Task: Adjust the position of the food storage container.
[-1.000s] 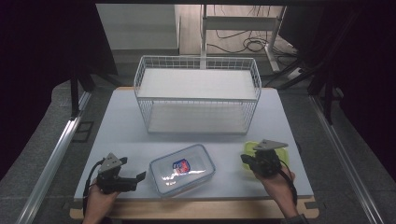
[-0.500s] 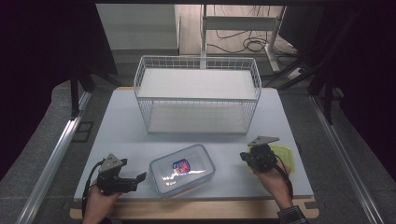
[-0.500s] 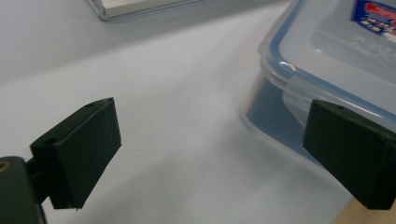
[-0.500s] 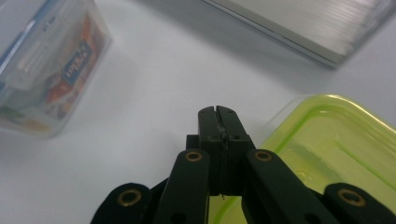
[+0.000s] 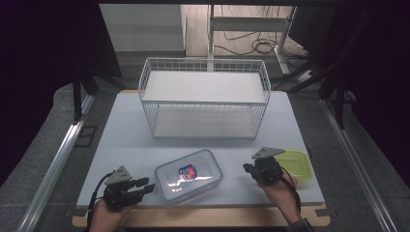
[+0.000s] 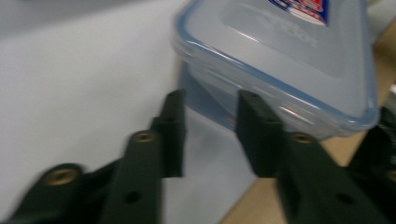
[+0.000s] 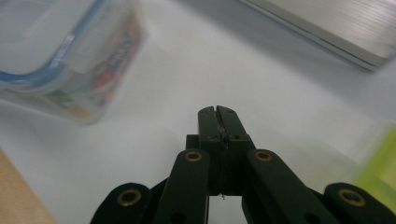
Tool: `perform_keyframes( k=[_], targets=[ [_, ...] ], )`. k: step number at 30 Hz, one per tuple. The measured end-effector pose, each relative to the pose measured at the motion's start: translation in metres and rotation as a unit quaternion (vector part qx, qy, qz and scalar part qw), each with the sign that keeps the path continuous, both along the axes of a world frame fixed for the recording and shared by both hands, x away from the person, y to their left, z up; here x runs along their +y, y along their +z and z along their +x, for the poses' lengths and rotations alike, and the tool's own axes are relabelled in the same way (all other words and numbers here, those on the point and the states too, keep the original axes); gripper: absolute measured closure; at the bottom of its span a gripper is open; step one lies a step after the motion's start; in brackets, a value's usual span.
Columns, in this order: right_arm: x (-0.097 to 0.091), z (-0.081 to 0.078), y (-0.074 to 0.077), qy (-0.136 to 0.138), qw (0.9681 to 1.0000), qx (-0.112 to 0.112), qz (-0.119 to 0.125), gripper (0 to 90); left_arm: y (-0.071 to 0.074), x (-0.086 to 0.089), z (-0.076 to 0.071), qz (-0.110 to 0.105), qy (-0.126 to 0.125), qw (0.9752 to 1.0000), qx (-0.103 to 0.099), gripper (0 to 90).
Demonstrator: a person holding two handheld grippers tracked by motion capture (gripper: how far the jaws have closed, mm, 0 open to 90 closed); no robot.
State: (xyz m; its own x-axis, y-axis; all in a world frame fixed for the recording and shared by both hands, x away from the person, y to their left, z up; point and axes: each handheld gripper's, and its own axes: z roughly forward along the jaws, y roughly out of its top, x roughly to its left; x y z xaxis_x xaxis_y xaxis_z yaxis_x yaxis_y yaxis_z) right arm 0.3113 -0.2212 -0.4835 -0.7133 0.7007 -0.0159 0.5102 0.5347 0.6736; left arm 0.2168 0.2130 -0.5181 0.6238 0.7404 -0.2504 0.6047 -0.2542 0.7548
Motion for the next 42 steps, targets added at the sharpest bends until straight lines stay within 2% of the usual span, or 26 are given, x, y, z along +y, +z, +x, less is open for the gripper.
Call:
perform_keyframes(
  k=[2,5,8,13,16,21,30,38,40,42],
  targets=[
    [0.008,-0.002,-0.002,0.01,0.9999,0.005,0.004,89.1,0.0,-0.005,0.0,0.014,-0.009,0.9998,0.005,78.5],
    [0.017,-0.002,-0.005,0.023,0.9996,0.013,0.011,89.0,-0.001,-0.009,0.001,0.023,-0.006,0.9997,0.01,84.8],
    [0.034,-0.002,-0.01,0.044,0.9985,0.024,0.023,88.1,-0.002,-0.014,0.005,0.03,-0.003,0.9995,0.012,86.6],
    [0.046,-0.004,-0.014,0.063,0.9976,0.023,0.016,88.9,-0.001,-0.021,0.013,0.028,0.001,0.9995,0.016,86.1],
    [0.043,-0.005,-0.013,0.06,0.9979,0.021,0.009,89.1,-0.001,-0.023,0.018,0.029,0.003,0.9994,0.016,86.4],
    [0.037,-0.01,-0.013,0.056,0.9981,0.026,0.004,89.1,-0.001,-0.032,0.034,0.031,0.002,0.9994,0.015,87.5],
    [0.03,-0.02,-0.009,0.057,0.9979,0.027,0.009,89.2,-0.002,-0.037,0.056,0.034,0.006,0.9993,0.014,88.7],
    [0.028,-0.021,-0.01,0.059,0.9978,0.029,0.011,89.2,-0.002,-0.041,0.075,0.037,0.005,0.9993,0.01,89.1],
    [0.027,-0.021,-0.01,0.06,0.9978,0.028,0.007,87.1,-0.003,-0.039,0.078,0.033,0.006,0.9994,0.013,87.4],
    [0.026,-0.021,-0.009,0.058,0.9981,0.021,0.001,84.8,-0.003,-0.037,0.076,0.035,0.007,0.9993,0.013,80.7]
  ],
)
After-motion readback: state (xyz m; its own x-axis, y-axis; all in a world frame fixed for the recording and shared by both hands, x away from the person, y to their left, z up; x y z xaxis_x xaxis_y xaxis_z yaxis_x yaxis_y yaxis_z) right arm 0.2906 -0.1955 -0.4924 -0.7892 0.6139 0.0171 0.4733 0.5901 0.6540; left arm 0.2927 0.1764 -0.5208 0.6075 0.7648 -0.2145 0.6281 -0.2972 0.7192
